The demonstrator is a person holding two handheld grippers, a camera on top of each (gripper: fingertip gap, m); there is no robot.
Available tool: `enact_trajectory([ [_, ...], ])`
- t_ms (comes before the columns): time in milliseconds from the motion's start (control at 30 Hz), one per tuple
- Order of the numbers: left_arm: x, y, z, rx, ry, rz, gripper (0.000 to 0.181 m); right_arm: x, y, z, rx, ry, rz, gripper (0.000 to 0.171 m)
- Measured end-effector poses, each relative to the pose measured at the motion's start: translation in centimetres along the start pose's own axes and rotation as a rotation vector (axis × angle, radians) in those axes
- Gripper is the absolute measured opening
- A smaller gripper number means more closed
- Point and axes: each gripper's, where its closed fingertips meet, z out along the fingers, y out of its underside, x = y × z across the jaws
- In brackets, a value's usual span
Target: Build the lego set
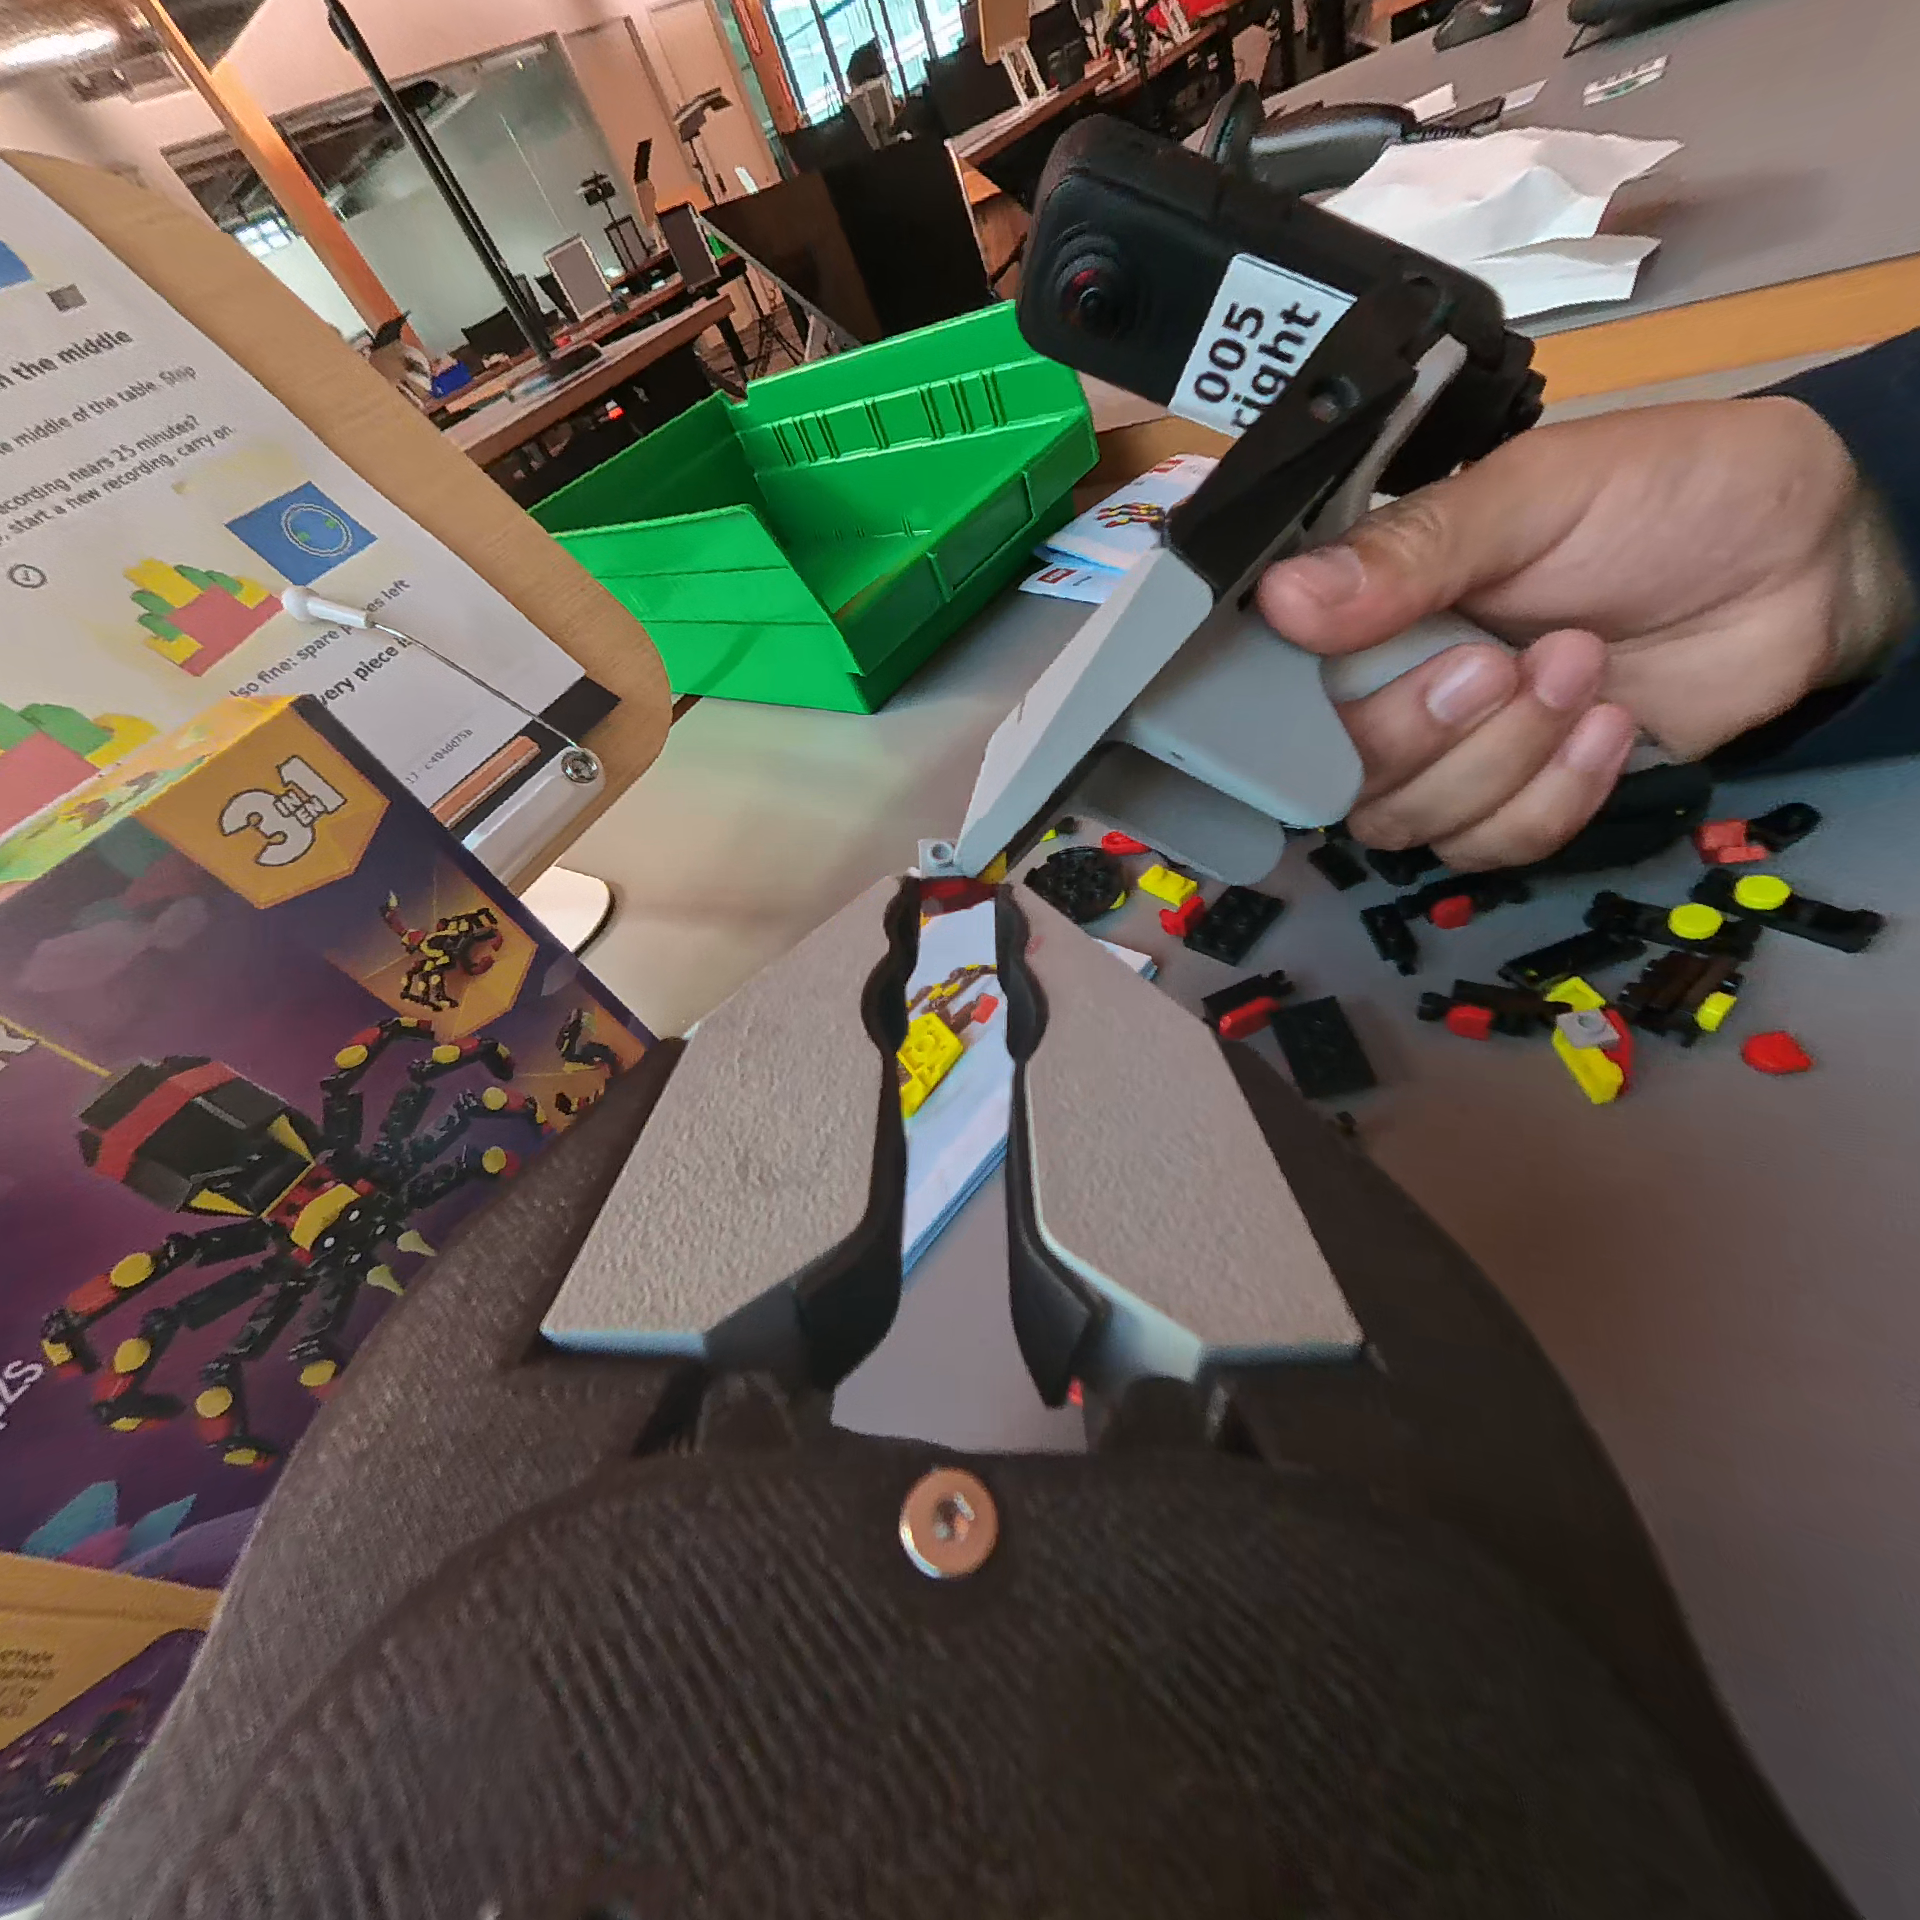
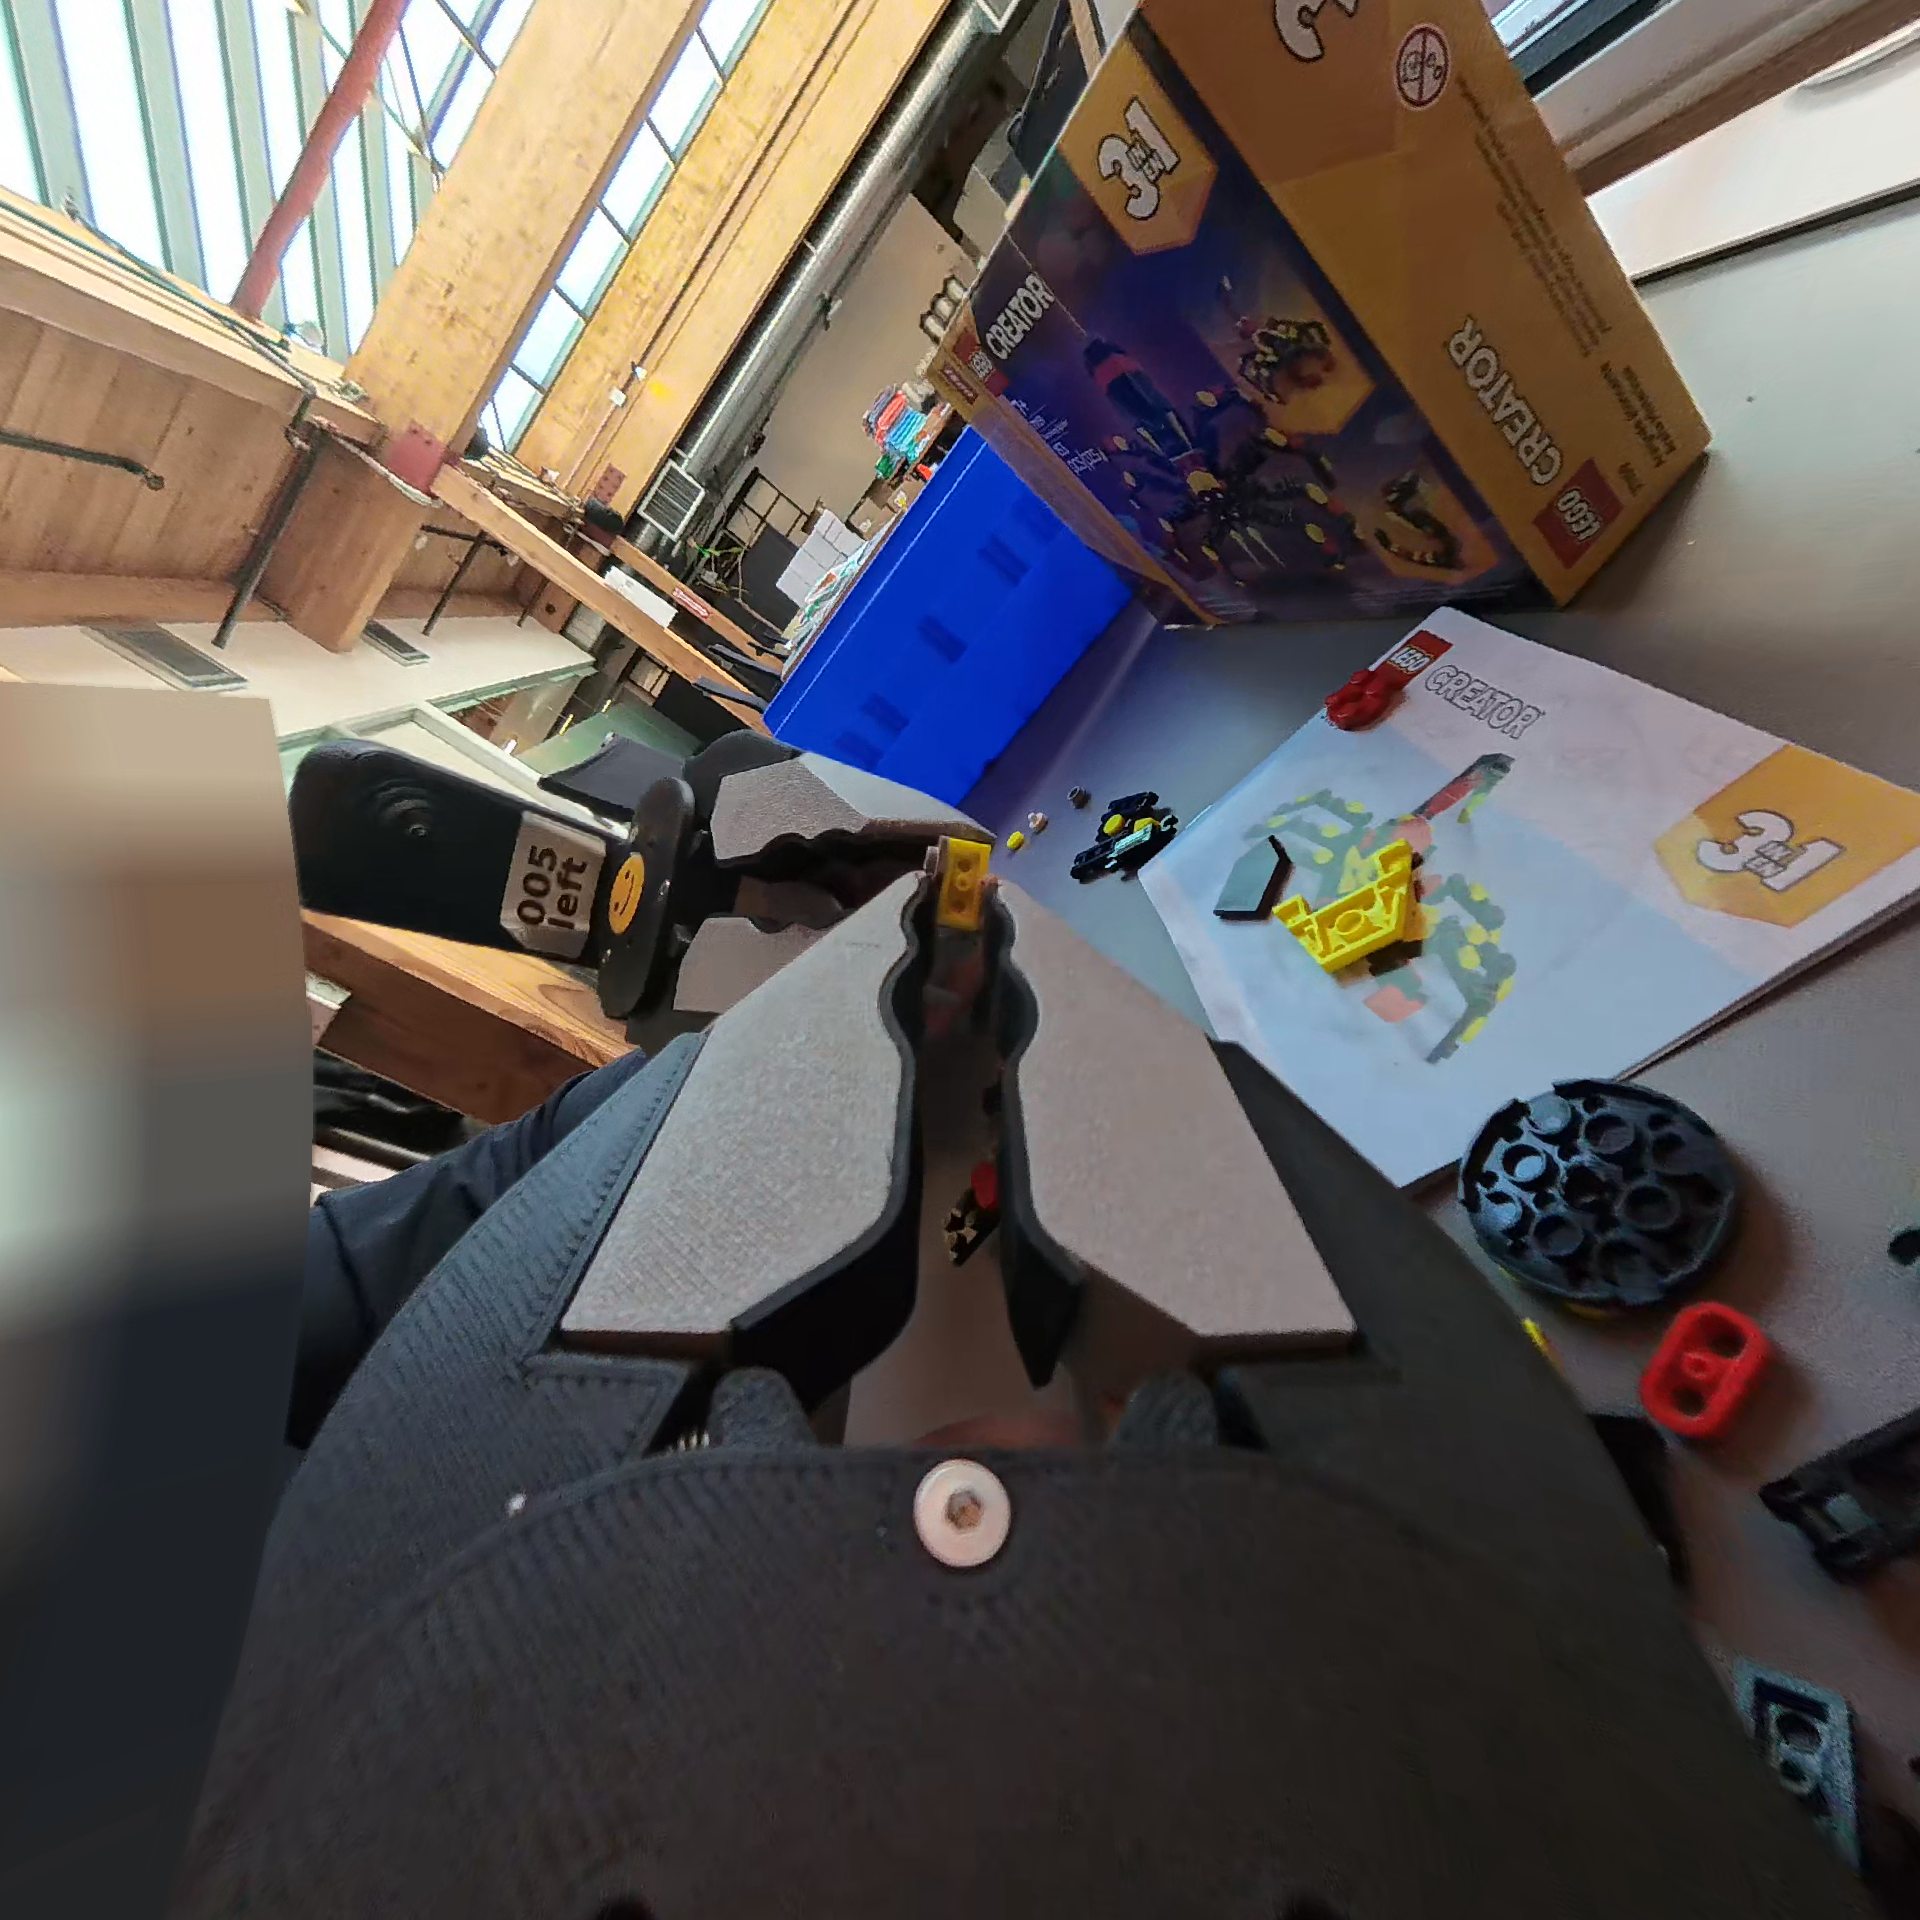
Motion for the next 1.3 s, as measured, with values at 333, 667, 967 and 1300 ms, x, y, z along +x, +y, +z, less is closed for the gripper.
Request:
enact_trajectory([
  [333, -1.3, -0.5, 0.6, -0.049, -0.140, -0.161, 0.011, 0.1, -1.5, 0.1, 0.118, 0.188, -0.237, 0.005],
  [667, 0.4, -1.4, 1.0, -0.026, -0.145, -0.109, 0.000, 1.0, -4.5, -2.3, 0.305, 0.150, -0.066, 0.005],
  [967, -0.3, -1.1, 0.9, 0.008, -0.131, -0.119, 0.006, 0.2, -2.5, -0.8, 0.164, 0.101, -0.066, 0.005],
  [1300, 0.3, -0.8, 0.1, 0.012, -0.074, -0.011, 0.009, 0.2, -0.4, -0.6, -0.039, 0.099, -0.148, 0.005],
])
